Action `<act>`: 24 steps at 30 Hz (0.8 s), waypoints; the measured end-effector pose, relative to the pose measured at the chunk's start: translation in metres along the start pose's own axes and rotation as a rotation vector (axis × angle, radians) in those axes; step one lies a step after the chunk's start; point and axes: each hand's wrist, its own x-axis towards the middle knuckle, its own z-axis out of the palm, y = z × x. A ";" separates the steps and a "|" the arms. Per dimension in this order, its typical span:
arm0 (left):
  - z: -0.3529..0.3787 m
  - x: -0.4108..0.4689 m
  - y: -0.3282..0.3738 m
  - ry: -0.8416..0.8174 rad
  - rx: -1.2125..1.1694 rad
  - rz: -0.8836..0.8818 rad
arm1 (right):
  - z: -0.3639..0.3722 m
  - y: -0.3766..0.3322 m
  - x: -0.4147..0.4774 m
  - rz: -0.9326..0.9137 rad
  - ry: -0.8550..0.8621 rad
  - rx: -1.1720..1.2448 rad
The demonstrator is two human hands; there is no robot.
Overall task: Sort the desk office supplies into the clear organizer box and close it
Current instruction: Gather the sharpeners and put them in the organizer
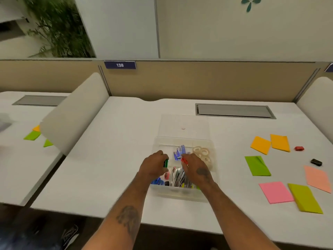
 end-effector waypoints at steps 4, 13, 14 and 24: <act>0.005 -0.020 -0.020 -0.052 0.008 -0.048 | 0.013 -0.026 0.007 -0.036 -0.081 0.002; 0.017 -0.037 -0.036 -0.065 -0.008 -0.107 | 0.036 -0.047 0.013 -0.015 -0.172 -0.019; 0.018 -0.037 -0.038 -0.064 -0.021 -0.107 | 0.037 -0.046 0.013 -0.002 -0.180 -0.036; 0.019 -0.007 -0.020 0.064 0.003 0.021 | 0.014 0.008 0.005 0.150 -0.040 -0.121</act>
